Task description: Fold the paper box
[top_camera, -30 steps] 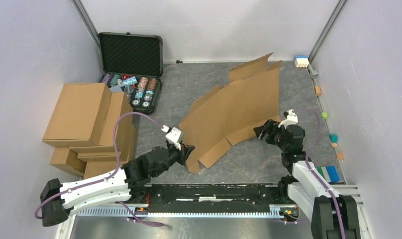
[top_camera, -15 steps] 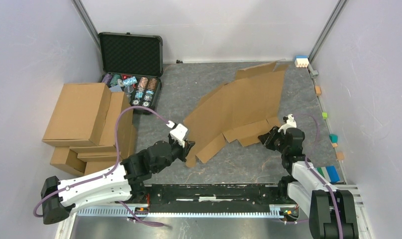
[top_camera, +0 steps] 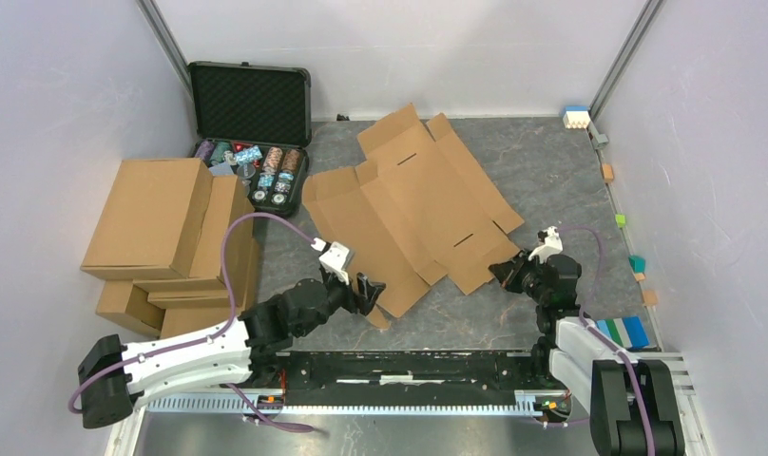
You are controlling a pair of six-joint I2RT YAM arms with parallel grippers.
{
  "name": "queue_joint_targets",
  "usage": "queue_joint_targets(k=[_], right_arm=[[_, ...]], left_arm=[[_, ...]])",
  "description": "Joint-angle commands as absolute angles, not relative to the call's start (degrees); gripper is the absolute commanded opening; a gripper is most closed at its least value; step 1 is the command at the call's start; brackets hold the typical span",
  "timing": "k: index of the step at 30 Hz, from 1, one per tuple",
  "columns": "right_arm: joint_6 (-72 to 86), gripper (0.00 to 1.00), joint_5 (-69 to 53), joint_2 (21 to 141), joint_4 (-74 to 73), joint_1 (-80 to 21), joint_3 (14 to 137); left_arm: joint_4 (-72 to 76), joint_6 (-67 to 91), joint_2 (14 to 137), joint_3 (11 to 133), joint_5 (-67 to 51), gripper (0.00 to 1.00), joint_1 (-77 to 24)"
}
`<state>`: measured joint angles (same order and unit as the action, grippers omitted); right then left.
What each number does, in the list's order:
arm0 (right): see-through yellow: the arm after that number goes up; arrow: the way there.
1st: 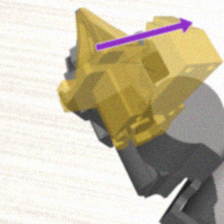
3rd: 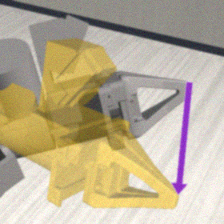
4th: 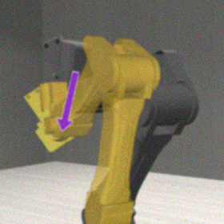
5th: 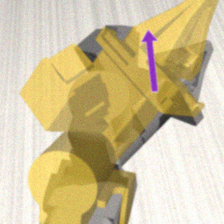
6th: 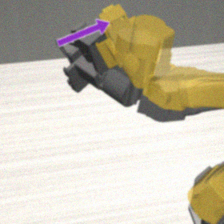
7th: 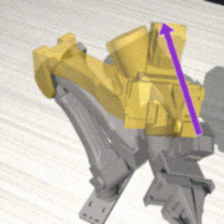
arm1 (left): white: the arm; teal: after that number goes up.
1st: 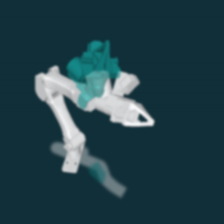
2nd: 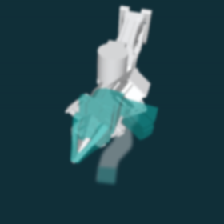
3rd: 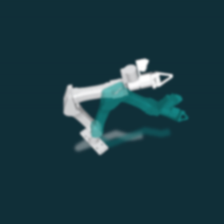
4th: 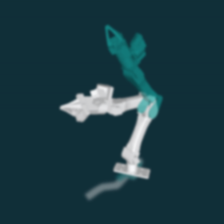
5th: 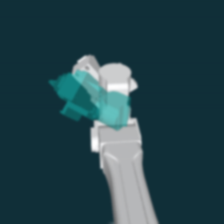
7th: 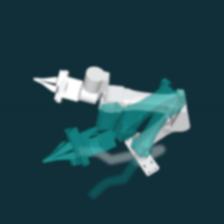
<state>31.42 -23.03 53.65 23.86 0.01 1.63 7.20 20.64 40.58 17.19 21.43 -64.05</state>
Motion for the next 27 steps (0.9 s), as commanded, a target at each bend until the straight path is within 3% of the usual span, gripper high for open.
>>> queue_joint_targets(k=[1,4,8,14,20,22,27], right_arm=[[29.95,0.0,-25.97,54.68,28.02,-0.35,-3.55],[29.59,0.0,-26.65,54.45,28.01,-0.35,-4.03],[28.86,0.0,-26.65,53.11,26.62,-0.35,-3.98],[27.97,0.0,-25.73,51.38,24.87,-0.35,-3.57],[26.41,0.0,-25.2,51.5,22.84,-0.35,-2.55],[26.34,0.0,-25.15,51.45,22.9,-0.35,-2.5],[26.61,0.0,-25.74,52.18,23.57,-0.35,-2.56]], left_arm=[[9.77,26.94,42.01,18.22,27.59,0.69,-62.71],[6.97,32.17,43.58,19.31,26.21,0.64,-58.55],[5.2,37.66,44.3,19.33,14.79,0.83,-48.86],[4.72,38.81,43.45,19.94,3.97,0.88,-36.43],[-3.94,45.08,51.43,23.92,-3.48,0.92,-25.1],[-2.9,45.64,53.39,23.24,-6.11,0.99,-22.48],[3.5,45.45,54.9,20.26,-10.0,1.0,-16.29]])
